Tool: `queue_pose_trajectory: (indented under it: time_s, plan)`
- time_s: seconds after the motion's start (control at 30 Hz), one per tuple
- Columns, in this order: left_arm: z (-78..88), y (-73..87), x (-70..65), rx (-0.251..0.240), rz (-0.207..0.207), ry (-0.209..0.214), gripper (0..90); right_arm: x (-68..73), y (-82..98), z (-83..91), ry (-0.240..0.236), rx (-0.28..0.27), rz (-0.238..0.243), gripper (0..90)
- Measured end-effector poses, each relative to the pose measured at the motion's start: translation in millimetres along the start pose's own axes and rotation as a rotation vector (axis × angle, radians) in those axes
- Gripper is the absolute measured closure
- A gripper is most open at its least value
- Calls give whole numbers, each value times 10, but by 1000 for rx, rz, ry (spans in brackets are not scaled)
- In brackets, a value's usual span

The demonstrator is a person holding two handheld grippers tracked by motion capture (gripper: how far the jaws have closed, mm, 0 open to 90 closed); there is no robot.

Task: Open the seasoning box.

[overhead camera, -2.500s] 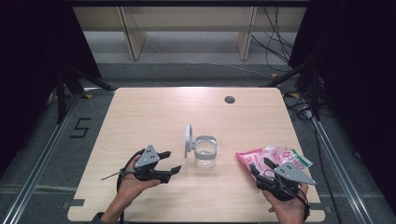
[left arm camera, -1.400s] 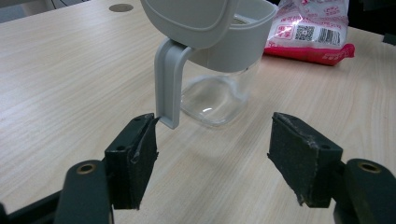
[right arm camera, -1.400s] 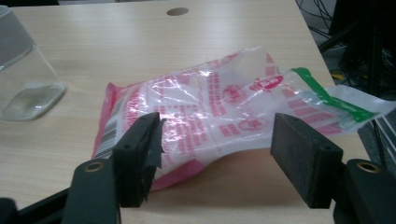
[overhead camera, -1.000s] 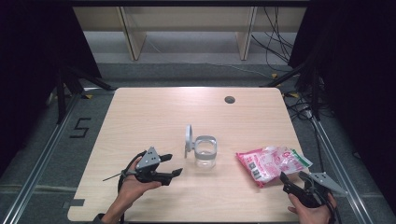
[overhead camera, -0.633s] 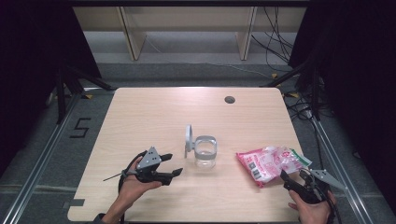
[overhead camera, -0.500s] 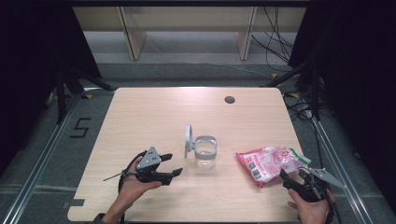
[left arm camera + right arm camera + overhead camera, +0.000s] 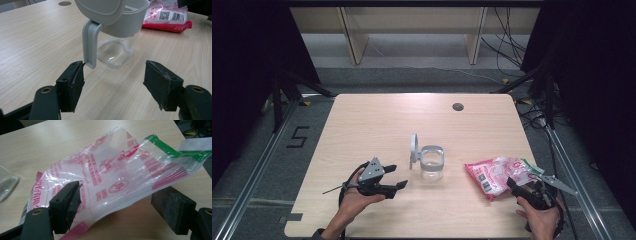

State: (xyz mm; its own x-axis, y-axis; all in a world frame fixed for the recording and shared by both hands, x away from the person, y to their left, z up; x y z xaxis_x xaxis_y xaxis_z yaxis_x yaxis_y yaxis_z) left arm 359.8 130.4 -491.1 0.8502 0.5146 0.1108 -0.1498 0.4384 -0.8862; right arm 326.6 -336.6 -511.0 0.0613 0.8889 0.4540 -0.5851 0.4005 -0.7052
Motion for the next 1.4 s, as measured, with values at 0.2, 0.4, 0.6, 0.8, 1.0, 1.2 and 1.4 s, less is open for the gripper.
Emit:
queue_pose_trajectory:
  time_s: [0.2, 0.4, 0.6, 0.8, 1.0, 1.2, 1.4]
  plan:
    - [1, 1, -1, 3, -5, 1, 316, 3, -21, -108, 0, 4, 6, 252]
    - [-3, 5, -1, 2, -4, 1, 316, 67, -14, -177, 10, 39, -21, 293]
    - [0, 3, -2, 3, -15, 3, 316, 55, -33, -235, -11, 52, -18, 325]
    - [-9, 9, -13, 10, -7, -1, 316, 72, -45, -292, 1, 54, -26, 365]
    - [-11, 6, -18, 6, -7, 3, 316, 65, -68, -347, -17, 58, -27, 418]
    - [-8, 6, -15, 7, -11, 0, 316, 61, -80, -393, -32, 30, 9, 531]
    - [-5, 5, -12, 6, -16, 0, 316, 62, -88, -400, -22, 44, 5, 644]
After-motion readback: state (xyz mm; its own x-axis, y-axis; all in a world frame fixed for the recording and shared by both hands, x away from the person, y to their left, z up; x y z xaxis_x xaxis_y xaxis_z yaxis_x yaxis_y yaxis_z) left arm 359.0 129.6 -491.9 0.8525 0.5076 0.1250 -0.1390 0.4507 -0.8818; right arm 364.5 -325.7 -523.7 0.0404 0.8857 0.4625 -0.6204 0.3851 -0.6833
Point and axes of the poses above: each handheld gripper's, and its own axes: z roughly backward along the jaws, y roughly out of its underside, x roughly to its left, the point moved 2 cm from there along -z, roughly forward along the jaws, and after that the axes turned 12 degrees about -z, right-handed, at the moved point
